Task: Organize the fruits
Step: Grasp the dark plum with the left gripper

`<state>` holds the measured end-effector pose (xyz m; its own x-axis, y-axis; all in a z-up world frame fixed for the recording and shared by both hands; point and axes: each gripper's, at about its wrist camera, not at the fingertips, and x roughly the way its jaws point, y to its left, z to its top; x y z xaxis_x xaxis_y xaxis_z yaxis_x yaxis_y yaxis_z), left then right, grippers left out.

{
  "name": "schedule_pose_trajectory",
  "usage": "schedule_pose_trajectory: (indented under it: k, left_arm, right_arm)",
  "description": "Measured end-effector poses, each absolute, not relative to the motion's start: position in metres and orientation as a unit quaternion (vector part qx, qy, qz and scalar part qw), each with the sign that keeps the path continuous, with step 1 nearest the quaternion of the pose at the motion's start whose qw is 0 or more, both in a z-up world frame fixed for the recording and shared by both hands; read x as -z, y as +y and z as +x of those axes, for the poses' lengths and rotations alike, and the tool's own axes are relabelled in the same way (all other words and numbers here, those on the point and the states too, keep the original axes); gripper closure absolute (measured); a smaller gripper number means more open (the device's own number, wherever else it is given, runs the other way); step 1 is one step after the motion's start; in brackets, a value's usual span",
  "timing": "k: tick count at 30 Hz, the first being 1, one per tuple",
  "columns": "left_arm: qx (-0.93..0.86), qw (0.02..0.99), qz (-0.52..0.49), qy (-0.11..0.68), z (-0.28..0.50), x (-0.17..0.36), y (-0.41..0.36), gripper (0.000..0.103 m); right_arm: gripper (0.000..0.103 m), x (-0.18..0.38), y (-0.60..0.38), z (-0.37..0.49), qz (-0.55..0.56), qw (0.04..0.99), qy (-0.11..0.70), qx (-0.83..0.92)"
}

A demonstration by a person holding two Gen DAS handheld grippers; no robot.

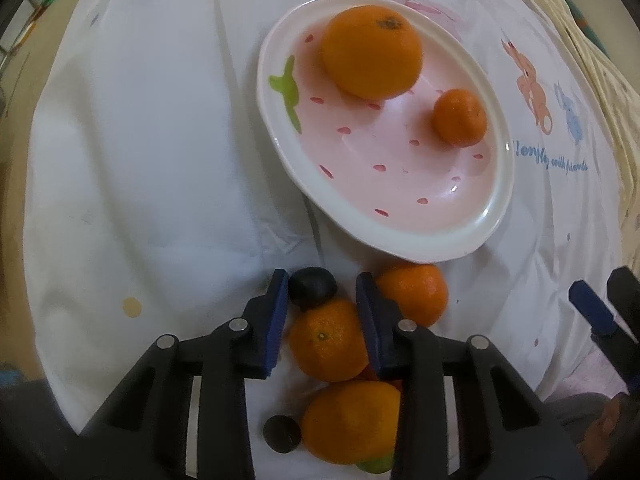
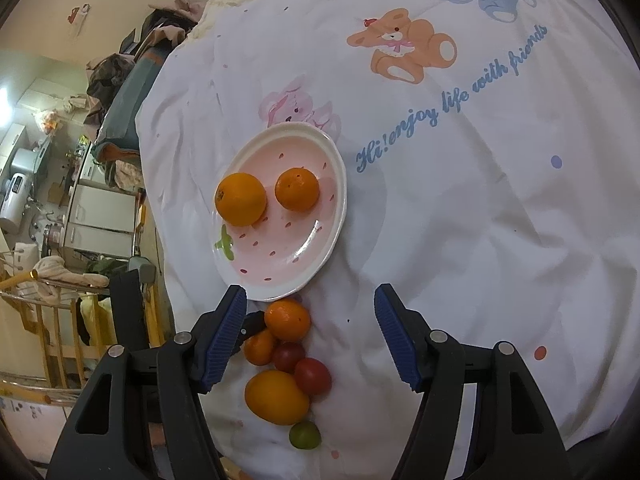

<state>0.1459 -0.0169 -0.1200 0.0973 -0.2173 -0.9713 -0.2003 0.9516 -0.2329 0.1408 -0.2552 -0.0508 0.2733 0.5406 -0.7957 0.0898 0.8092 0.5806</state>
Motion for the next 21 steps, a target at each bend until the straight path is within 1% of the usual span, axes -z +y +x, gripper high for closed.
schedule_pose_trajectory:
  k: [2, 8, 12, 17, 20, 21]
  left_arm:
    - [0.000, 0.728, -0.148, 0.669, 0.147, 0.118, -0.015, 0.084]
    - [0.004, 0.735, -0.151, 0.661, 0.142, 0.108, -0.011, 0.084]
    - [0.013, 0.744, -0.153, 0.650, 0.133, 0.089, -0.005, 0.084]
    - [0.027, 0.764, -0.150, 0.627, 0.112, 0.061, 0.005, 0.084]
    - [0.030, 0.767, -0.156, 0.622, 0.101, 0.055, 0.012, 0.084]
    - [0.029, 0.767, -0.157, 0.622, 0.102, 0.056, 0.010, 0.084]
  right_arm:
    - [0.034, 0.051, -0.255, 0.141, 0.267, 0.751, 0.585, -0.149]
    - [0.034, 0.051, -0.258, 0.140, 0.266, 0.754, 0.584, -0.142]
    - [0.034, 0.050, -0.256, 0.138, 0.256, 0.756, 0.586, -0.141]
    - [0.034, 0.063, -0.245, 0.134, 0.237, 0.730, 0.620, -0.165]
    - [0.034, 0.075, -0.228, 0.131, 0.197, 0.709, 0.649, -0.192]
    - [0.035, 0.078, -0.223, 0.129, 0.183, 0.706, 0.654, -0.197]
